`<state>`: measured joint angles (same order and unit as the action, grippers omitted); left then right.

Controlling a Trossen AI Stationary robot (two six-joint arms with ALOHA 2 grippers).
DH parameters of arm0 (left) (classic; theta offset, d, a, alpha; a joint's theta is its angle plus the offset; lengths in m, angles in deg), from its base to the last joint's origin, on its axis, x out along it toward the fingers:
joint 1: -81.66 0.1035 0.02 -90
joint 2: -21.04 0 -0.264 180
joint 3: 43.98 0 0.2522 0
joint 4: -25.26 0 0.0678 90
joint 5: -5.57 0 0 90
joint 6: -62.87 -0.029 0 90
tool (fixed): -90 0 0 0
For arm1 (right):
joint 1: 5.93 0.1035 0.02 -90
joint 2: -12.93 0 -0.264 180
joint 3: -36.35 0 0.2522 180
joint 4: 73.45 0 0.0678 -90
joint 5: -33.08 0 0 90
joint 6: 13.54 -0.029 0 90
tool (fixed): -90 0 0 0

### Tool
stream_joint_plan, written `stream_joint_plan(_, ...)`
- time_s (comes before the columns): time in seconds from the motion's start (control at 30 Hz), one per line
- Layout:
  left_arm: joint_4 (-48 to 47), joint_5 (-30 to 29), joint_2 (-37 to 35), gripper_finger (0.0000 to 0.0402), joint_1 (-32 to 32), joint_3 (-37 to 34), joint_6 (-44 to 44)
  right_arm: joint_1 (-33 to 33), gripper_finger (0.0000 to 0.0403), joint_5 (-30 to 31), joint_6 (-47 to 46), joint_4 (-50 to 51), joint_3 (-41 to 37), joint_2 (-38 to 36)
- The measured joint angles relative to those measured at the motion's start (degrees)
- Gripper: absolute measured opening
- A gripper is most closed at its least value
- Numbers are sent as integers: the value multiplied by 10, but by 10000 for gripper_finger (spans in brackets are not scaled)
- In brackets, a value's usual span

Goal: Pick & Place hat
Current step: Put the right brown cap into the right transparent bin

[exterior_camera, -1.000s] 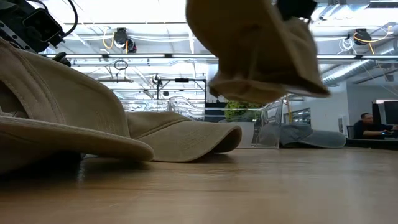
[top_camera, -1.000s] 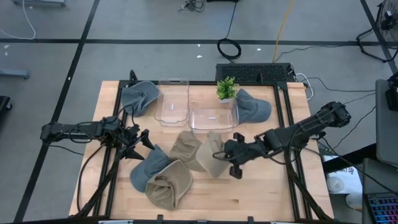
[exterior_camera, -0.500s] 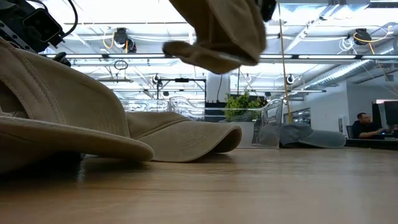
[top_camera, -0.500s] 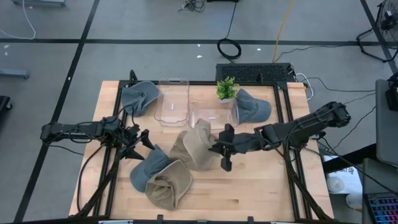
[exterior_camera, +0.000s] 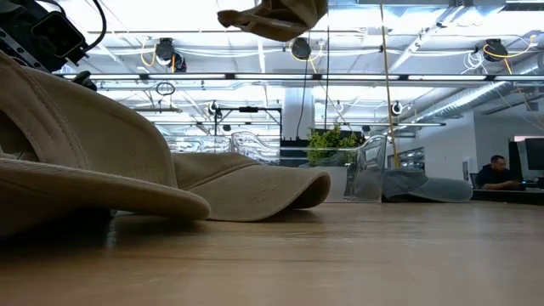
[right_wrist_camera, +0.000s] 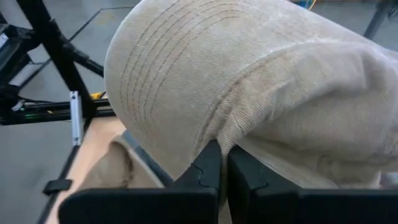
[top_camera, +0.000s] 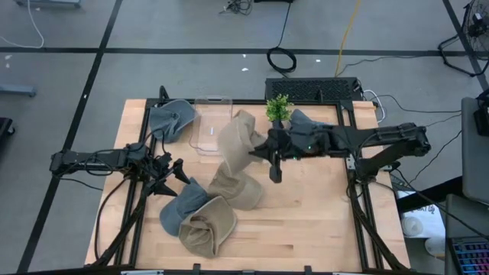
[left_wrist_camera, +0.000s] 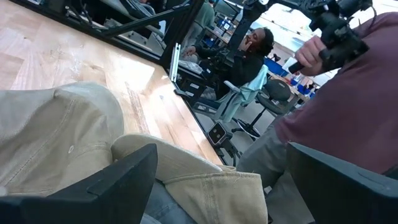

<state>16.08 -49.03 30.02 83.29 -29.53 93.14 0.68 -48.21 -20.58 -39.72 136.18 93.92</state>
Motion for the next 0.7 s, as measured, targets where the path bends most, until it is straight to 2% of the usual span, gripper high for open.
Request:
stream_joint_plan(0.3,0,0,0,361,0,0,0,-40,0,-29,26,-63,10,0)
stream_joint_plan(0.7,0,0,0,361,0,0,0,-60,0,-29,37,-64,10,0)
